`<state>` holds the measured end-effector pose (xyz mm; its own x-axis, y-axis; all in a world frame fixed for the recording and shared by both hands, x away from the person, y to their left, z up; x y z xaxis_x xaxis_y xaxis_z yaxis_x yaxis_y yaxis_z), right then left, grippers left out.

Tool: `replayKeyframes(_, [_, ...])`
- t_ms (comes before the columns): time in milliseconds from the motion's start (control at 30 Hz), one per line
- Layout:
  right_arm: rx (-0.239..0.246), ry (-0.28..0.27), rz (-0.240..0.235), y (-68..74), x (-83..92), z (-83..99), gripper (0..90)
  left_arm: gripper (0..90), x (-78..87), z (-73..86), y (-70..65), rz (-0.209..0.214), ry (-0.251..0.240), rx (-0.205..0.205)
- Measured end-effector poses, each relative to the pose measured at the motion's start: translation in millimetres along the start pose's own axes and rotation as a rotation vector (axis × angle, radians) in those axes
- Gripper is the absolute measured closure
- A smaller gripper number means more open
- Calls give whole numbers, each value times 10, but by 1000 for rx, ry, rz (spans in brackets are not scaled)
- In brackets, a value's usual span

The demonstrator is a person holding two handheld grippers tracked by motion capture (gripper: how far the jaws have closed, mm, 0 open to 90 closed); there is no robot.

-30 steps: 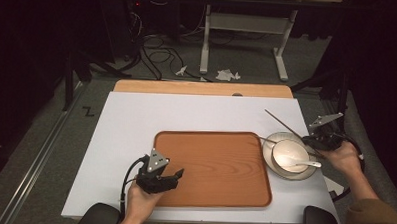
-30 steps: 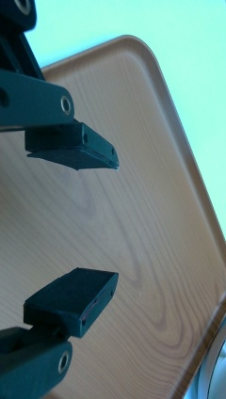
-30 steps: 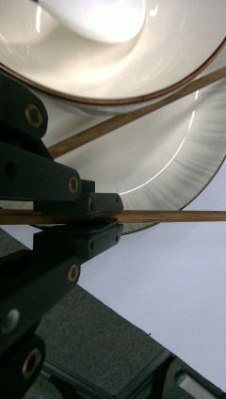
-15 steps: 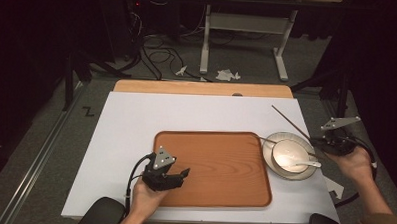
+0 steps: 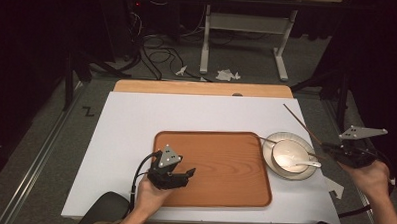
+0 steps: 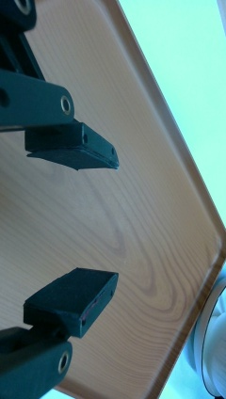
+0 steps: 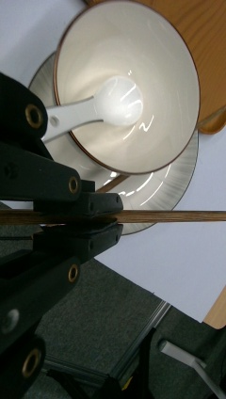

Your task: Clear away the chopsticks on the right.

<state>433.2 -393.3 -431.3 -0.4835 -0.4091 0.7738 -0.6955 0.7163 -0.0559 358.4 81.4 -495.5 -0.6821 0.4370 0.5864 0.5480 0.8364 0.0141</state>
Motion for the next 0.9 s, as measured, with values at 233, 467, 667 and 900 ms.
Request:
replayKeyframes(233, [7, -25, -16, 294, 87, -41, 849, 388, -26, -11, -25, 10, 4, -7])
replayKeyframes(467, [31, -33, -36, 587, 159, -173, 849, 388, -21, -21, -35, 16, -1, -9])
replayKeyframes(667, [60, -62, -56, 843, 164, -307, 849, 388, -21, -22, -58, 29, 0, -17])
replayKeyframes(900, [75, -51, -69, 1020, 69, -372, 849, 388, 18, -39, -48, 44, -15, -5])
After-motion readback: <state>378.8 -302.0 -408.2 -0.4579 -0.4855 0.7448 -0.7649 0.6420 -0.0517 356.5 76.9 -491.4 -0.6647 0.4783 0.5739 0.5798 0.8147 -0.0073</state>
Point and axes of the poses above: each handheld gripper's, and its own axes: x roughly backward along the jaws, z roughly out of its underside, y roughly to its left, the point moved 5 cm from there along -x, roughly forward along the jaws, and after that the axes turned 10 degrees about -z, right-handed, at the moved point
